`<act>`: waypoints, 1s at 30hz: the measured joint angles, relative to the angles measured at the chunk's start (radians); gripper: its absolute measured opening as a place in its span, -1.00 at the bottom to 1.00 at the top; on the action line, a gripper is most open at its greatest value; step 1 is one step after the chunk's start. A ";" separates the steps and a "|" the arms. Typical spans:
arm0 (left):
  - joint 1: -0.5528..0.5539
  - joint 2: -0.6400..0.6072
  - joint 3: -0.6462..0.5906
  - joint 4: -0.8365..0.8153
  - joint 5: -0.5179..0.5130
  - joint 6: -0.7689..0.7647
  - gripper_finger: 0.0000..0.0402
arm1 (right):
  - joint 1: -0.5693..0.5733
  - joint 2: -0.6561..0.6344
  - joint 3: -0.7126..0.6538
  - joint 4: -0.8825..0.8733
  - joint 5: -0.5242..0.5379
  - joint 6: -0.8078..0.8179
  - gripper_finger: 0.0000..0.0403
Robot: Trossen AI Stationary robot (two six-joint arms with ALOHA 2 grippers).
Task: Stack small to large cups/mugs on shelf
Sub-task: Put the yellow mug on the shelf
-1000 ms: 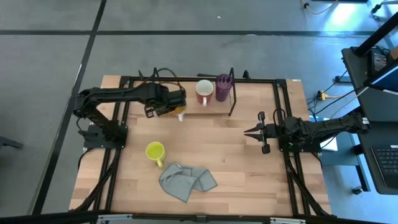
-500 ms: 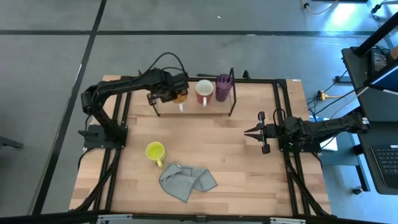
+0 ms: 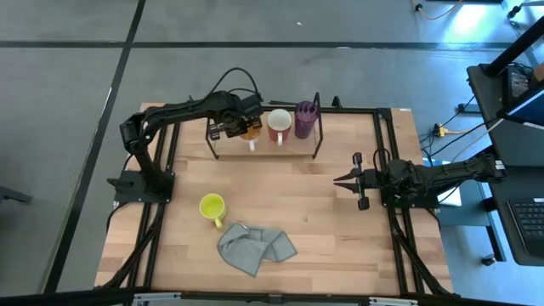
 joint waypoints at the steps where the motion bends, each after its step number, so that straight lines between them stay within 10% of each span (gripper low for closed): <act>1: 0.001 0.002 0.000 0.000 0.000 0.003 -0.96 | 0.000 0.000 0.000 0.000 0.000 0.000 -0.76; 30: 0.049 0.020 0.000 0.046 0.023 0.121 -0.63 | 0.000 0.000 0.000 0.000 0.000 0.000 -0.76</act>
